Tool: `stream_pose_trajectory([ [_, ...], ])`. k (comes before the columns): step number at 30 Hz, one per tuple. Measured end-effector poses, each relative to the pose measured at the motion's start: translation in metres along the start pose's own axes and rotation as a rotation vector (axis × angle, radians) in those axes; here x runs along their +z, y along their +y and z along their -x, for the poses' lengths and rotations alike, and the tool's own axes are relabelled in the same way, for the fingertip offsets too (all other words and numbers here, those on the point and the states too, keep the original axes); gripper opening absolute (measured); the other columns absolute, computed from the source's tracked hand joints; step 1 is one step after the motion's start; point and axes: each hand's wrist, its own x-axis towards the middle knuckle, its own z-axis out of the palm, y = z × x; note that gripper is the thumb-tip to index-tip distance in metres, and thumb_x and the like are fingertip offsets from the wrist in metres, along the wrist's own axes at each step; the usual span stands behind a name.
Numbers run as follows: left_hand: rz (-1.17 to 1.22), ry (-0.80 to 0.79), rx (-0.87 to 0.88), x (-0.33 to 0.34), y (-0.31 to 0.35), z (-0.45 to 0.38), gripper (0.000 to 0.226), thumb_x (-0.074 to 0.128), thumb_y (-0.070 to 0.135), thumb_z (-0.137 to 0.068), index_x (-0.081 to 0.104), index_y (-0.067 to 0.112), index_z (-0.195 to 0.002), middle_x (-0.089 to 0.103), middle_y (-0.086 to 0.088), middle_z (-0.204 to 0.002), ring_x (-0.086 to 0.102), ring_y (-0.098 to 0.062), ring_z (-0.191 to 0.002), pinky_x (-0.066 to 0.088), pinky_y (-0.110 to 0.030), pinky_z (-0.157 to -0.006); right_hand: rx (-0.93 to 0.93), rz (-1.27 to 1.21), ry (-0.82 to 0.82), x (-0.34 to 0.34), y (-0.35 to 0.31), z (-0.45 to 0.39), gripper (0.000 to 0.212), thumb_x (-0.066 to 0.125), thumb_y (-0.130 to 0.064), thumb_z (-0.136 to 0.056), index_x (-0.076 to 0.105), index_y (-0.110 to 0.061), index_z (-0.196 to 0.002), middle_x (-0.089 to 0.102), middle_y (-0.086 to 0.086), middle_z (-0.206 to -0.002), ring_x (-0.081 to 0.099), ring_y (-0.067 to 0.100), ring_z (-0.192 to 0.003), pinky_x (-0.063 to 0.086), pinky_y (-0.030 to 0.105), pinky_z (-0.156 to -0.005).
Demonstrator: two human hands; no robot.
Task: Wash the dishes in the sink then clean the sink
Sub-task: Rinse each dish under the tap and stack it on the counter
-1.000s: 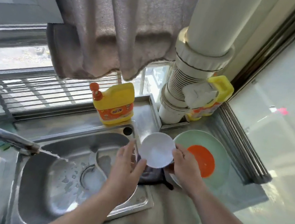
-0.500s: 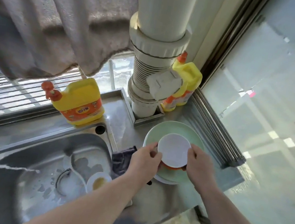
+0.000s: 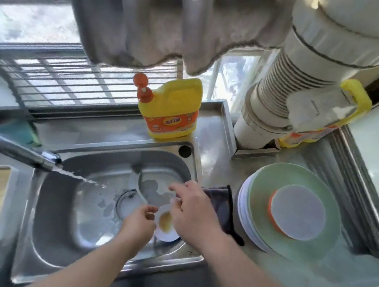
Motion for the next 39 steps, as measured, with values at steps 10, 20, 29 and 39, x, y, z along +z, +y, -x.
stream_pose_trajectory([
  [10,0.426,-0.275,-0.353,-0.004,-0.029,-0.031,0.020,0.054,0.017,-0.103,0.064,0.000,-0.105,0.071,-0.014,-0.072,0.066,-0.023,-0.052,0.050,-0.025,-0.047,0.566,0.155,-0.505,0.126,0.063,-0.091,0.050,0.043,-0.019,-0.106,0.037,-0.008,-0.154,0.044,0.018,-0.155,0.052,0.034,-0.137,0.044,0.035,-0.108],
  [20,0.806,-0.184,-0.429,-0.045,-0.024,-0.024,0.036,0.067,0.035,-0.100,0.073,0.009,-0.124,0.073,-0.012,-0.091,0.064,-0.023,-0.080,0.051,-0.030,-0.064,0.712,-0.534,-0.326,0.103,0.013,-0.090,0.031,0.051,-0.029,-0.092,0.070,-0.026,-0.117,0.070,0.002,-0.102,0.065,0.020,-0.084,0.055,0.025,-0.056],
  [29,0.999,-0.156,-0.338,-0.135,-0.036,0.006,0.070,0.031,0.079,-0.098,0.067,0.027,-0.128,0.076,-0.007,-0.117,0.067,-0.029,-0.085,0.048,-0.033,-0.069,0.740,-1.169,-0.221,0.105,-0.080,-0.080,0.031,0.044,-0.002,-0.098,0.057,-0.022,-0.118,0.063,0.013,-0.105,0.054,0.028,-0.074,0.046,0.032,-0.063],
  [39,0.766,-0.291,-0.274,-0.197,-0.030,0.016,0.064,0.045,0.063,-0.102,0.060,0.013,-0.137,0.065,-0.028,-0.123,0.068,-0.045,-0.094,0.058,-0.052,-0.073,0.726,-1.369,-0.065,0.102,-0.085,-0.033,0.049,0.054,0.021,-0.091,0.057,-0.018,-0.122,0.066,0.026,-0.104,0.062,0.039,-0.077,0.051,0.040,-0.063],
])
